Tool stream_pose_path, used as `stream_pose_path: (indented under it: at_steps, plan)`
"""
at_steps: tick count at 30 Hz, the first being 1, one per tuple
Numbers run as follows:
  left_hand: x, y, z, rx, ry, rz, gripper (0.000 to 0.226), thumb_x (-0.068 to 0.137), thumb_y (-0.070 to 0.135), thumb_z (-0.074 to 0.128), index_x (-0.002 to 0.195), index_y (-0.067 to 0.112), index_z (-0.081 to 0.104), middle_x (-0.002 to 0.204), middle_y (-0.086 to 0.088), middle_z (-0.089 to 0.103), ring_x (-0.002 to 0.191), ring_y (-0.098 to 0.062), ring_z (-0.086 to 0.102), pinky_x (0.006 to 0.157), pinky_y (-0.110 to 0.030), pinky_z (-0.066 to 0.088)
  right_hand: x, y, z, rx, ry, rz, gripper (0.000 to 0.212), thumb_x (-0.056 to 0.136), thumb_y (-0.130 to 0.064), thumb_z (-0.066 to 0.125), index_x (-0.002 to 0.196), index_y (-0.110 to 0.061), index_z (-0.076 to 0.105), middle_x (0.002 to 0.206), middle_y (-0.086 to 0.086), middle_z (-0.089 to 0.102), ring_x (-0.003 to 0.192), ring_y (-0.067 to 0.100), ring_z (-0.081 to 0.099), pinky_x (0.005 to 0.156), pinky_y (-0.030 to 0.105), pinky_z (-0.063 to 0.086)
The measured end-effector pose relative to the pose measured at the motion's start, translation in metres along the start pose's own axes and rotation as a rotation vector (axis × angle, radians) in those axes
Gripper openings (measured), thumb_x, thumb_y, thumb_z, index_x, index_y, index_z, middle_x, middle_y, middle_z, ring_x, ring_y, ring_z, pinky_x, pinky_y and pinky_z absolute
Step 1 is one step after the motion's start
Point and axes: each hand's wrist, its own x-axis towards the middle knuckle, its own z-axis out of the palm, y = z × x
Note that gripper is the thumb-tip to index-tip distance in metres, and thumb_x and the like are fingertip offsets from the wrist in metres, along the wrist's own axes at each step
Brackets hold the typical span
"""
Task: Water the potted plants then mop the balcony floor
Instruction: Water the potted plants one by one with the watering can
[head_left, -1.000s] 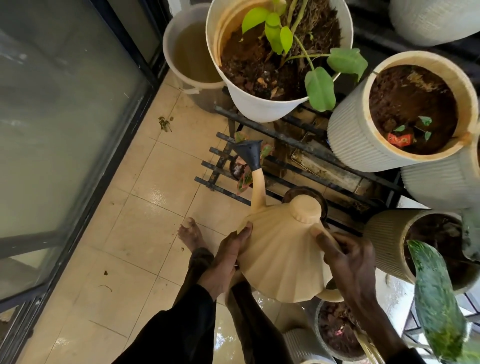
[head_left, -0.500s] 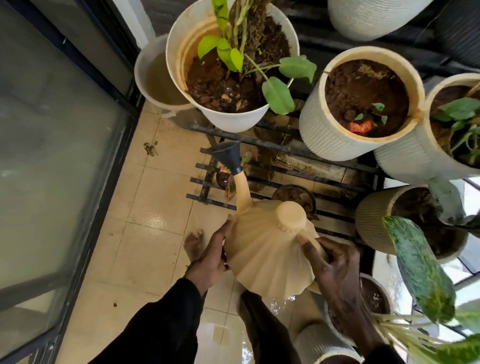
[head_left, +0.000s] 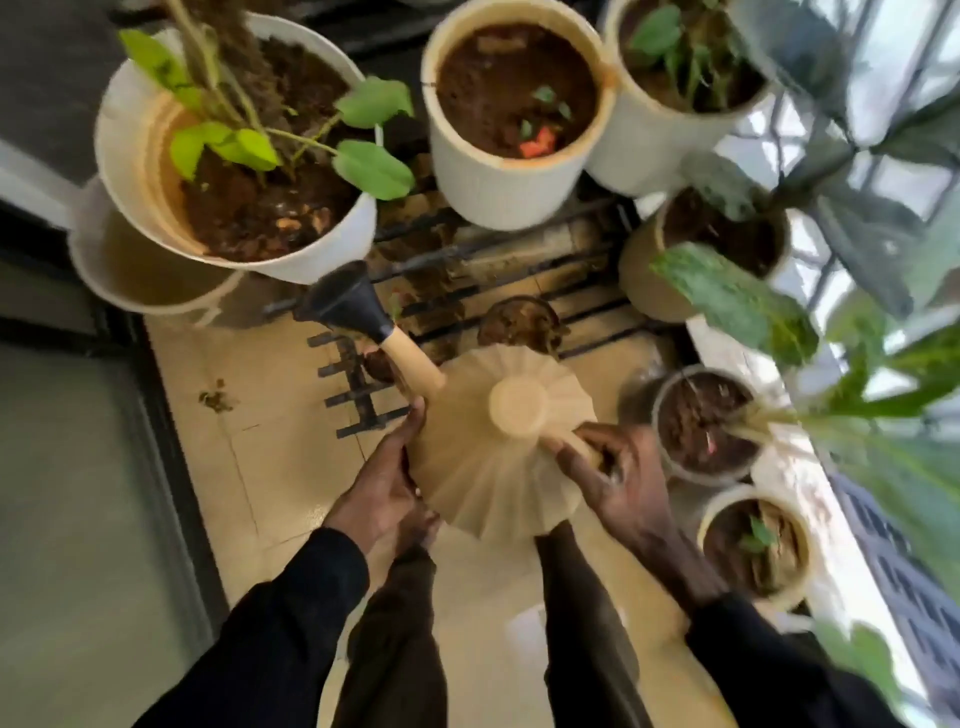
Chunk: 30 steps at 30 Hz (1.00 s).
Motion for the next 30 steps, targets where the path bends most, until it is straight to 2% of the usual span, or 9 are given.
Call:
stream_pose_path:
  at_steps: [2, 4, 8, 10, 14, 17, 22, 25, 30]
  plan:
    - [-0.003, 0.004, -0.007, 0.076, -0.052, -0.002, 0.059, 0.083, 0.057, 0.075, 0.13, 0.026, 0.059, 0.129, -0.013, 0.065, 0.121, -0.037, 0.059, 0.104, -0.063, 0.046, -0.014, -0.007, 0.007, 0.017, 0.027, 0.055, 0.037, 0.097, -0.037, 0.058, 0.061, -0.039, 0.049, 0.057, -0.02, 0.054, 0.049, 0.0, 0.045, 0.054, 0.011, 0.032]
    - [-0.008, 0.008, -0.007, 0.181, -0.114, 0.017, 0.055, 0.089, 0.057, 0.067, 0.135, 0.03, 0.054, 0.131, -0.012, 0.063, 0.122, -0.035, 0.058, 0.097, -0.058, 0.05, -0.032, -0.004, 0.015, 0.11, 0.086, 0.15, 0.043, 0.096, -0.037, 0.055, 0.055, -0.027, 0.053, 0.051, -0.018, 0.054, 0.046, 0.002, 0.045, 0.053, 0.012, 0.033]
    - [-0.01, 0.006, -0.011, 0.402, -0.149, 0.027, 0.059, 0.088, 0.058, 0.064, 0.141, 0.033, 0.051, 0.135, -0.009, 0.062, 0.124, -0.031, 0.058, 0.089, -0.05, 0.054, -0.079, 0.004, 0.048, 0.225, 0.288, 0.295, 0.059, 0.094, -0.046, 0.045, 0.053, -0.004, 0.055, 0.055, 0.009, 0.057, 0.045, 0.016, 0.045, 0.055, 0.035, 0.043]
    - [-0.012, -0.005, -0.011, 0.476, -0.153, 0.005, 0.056, 0.09, 0.055, 0.065, 0.138, 0.03, 0.054, 0.134, -0.01, 0.063, 0.125, -0.031, 0.059, 0.09, -0.05, 0.055, -0.105, 0.006, 0.064, 0.206, 0.409, 0.366, 0.055, 0.091, -0.045, 0.044, 0.052, -0.008, 0.051, 0.055, 0.01, 0.053, 0.046, 0.023, 0.043, 0.052, 0.042, 0.039]
    - [-0.021, -0.035, -0.002, 0.595, -0.186, -0.049, 0.032, 0.098, 0.047, 0.059, 0.12, 0.024, 0.064, 0.114, -0.008, 0.076, 0.121, -0.03, 0.062, 0.098, -0.051, 0.051, -0.159, 0.011, 0.082, 0.183, 0.594, 0.449, 0.045, 0.089, -0.038, 0.046, 0.047, -0.022, 0.043, 0.047, -0.002, 0.045, 0.045, 0.015, 0.038, 0.049, 0.042, 0.036]
    - [-0.035, -0.067, 0.007, 0.717, -0.225, -0.087, 0.035, 0.101, 0.044, 0.054, 0.131, 0.027, 0.059, 0.111, -0.004, 0.078, 0.116, -0.026, 0.064, 0.087, -0.045, 0.054, -0.208, 0.021, 0.089, 0.164, 0.689, 0.512, 0.052, 0.09, -0.042, 0.048, 0.05, -0.01, 0.047, 0.05, 0.009, 0.047, 0.049, 0.026, 0.042, 0.053, 0.05, 0.038]
    - [-0.064, -0.143, 0.02, 0.945, -0.264, -0.159, 0.05, 0.099, 0.045, 0.057, 0.144, 0.023, 0.053, 0.119, -0.006, 0.075, 0.113, -0.023, 0.067, 0.085, -0.042, 0.055, -0.307, 0.023, 0.094, 0.226, 0.875, 0.602, 0.049, 0.094, -0.051, 0.056, 0.057, -0.02, 0.066, 0.054, -0.007, 0.057, 0.053, 0.016, 0.054, 0.054, 0.043, 0.045]
    - [-0.093, -0.201, 0.028, 1.043, -0.328, -0.212, 0.054, 0.095, 0.046, 0.062, 0.143, 0.023, 0.055, 0.122, -0.007, 0.074, 0.114, -0.025, 0.067, 0.094, -0.046, 0.053, -0.378, 0.01, 0.089, 0.259, 1.004, 0.639, 0.043, 0.092, -0.053, 0.059, 0.056, -0.029, 0.062, 0.054, -0.016, 0.052, 0.053, 0.008, 0.049, 0.054, 0.032, 0.039]
    - [-0.157, -0.295, 0.034, 1.227, -0.435, -0.287, 0.062, 0.09, 0.048, 0.066, 0.143, 0.018, 0.055, 0.129, -0.009, 0.07, 0.124, -0.027, 0.063, 0.112, -0.052, 0.042, -0.497, -0.016, 0.088, 0.278, 1.178, 0.702, 0.055, 0.091, -0.06, 0.06, 0.07, -0.011, 0.075, 0.063, -0.001, 0.065, 0.058, 0.021, 0.061, 0.055, 0.042, 0.05]
